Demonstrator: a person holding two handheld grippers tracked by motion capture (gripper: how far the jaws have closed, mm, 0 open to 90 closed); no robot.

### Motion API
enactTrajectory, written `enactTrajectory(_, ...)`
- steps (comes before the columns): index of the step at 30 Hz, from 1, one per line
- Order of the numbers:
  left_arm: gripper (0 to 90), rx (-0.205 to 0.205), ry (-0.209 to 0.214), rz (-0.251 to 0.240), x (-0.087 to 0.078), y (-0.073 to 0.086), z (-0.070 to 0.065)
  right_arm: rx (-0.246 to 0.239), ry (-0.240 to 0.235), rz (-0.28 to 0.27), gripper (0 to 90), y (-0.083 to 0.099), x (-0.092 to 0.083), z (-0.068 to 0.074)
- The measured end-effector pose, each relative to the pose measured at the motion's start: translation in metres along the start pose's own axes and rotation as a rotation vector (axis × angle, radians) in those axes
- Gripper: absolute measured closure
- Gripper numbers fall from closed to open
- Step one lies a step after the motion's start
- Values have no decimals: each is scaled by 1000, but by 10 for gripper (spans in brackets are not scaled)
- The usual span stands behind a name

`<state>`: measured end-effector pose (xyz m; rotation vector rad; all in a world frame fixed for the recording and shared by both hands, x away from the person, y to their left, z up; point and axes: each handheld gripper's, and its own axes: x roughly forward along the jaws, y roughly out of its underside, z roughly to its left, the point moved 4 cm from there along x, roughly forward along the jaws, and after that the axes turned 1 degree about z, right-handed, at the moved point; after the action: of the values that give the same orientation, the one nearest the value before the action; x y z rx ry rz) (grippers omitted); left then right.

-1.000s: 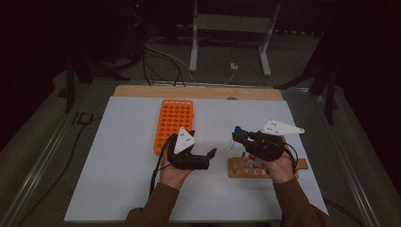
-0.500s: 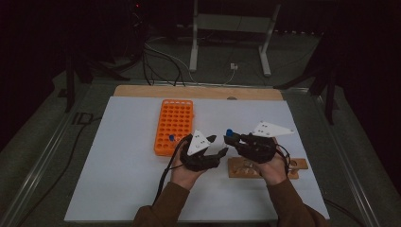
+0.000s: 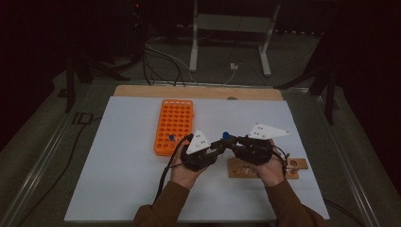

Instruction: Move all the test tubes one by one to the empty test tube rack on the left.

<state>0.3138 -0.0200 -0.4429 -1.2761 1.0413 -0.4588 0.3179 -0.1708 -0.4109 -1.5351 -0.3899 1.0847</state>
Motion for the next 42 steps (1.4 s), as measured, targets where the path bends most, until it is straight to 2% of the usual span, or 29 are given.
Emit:
enactTrajectory(1,767,0,0,0,0,0,0,-7,-3,-1,724,0,0,0)
enactTrajectory(4,769,0,-14,8,-1,1,3,-10,-25,-18,550,-1,-3,1)
enactTrajectory(7,769,-3,-29,9,-3,1,7,-2,-9,-32,382,-2,-6,-1)
enactTrajectory(14,770,-23,-65,1,-15,5,20,26,64,-42,186,4,-17,-15)
enactTrajectory(20,769,-29,-88,-8,-29,12,29,44,112,-47,94,10,-29,-25)
enactTrajectory(24,768,-45,-110,-19,-46,22,42,41,153,-40,36,14,-38,-32)
enactTrajectory(27,767,-51,-124,-22,-54,26,47,47,175,-38,24,18,-43,-36)
enactTrajectory(28,768,-63,-137,-31,-62,29,53,50,181,-40,15,19,-45,-38)
enactTrajectory(33,766,-83,-176,-43,-81,37,68,69,222,-45,0,23,-54,-45)
enactTrajectory(41,766,-98,-227,-36,-95,49,82,76,243,-54,0,26,-63,-50)
enactTrajectory(42,766,-100,-244,-34,-98,52,84,78,244,-57,0,26,-64,-50)
